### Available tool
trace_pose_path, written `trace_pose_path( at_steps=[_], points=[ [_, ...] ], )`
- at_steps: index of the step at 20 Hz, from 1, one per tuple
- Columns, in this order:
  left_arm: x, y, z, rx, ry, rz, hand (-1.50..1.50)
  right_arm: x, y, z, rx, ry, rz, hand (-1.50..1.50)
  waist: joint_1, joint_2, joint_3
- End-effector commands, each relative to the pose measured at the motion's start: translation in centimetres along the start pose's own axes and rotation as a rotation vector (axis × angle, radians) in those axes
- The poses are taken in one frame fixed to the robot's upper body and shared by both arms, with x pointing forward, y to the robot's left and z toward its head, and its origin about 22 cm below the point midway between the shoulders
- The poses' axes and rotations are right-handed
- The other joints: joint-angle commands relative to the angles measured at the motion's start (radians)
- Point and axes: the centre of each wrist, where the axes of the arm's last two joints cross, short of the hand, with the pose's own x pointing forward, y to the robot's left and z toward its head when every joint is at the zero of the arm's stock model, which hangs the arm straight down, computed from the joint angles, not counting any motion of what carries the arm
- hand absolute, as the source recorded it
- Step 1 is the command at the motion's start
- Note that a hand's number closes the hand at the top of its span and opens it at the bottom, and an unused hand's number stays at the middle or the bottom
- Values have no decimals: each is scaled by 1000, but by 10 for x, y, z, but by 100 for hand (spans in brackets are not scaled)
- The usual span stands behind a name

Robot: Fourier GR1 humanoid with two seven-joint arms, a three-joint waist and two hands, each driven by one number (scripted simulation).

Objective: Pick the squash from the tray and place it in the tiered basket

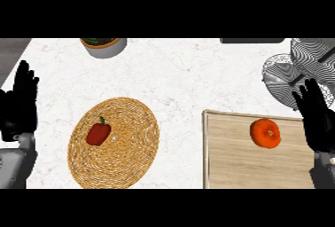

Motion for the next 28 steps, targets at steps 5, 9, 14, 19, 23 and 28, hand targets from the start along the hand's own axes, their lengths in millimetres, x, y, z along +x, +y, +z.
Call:
trace_pose_path(
  at_steps=[5,9,14,19,23,28],
  points=[
    [-18,-69,45,-466,-58,87,0,40,86,-14,479,-166,43,-150,40,8,0],
    [-53,-88,72,-627,-15,140,0,16,131,8,559,-136,65,-150,26,11,1],
    [-75,-69,59,-613,-17,122,0,13,123,19,578,-391,72,-150,8,5,3],
    [-71,-63,71,-611,-4,133,0,94,76,10,564,-441,439,-150,-1,-6,1],
    [-76,-66,75,-596,15,129,0,137,50,8,567,-409,886,-150,-25,-16,-5],
    [-81,-63,77,-590,19,133,0,169,38,24,657,-274,1330,-150,-32,-15,-4]
  ],
)
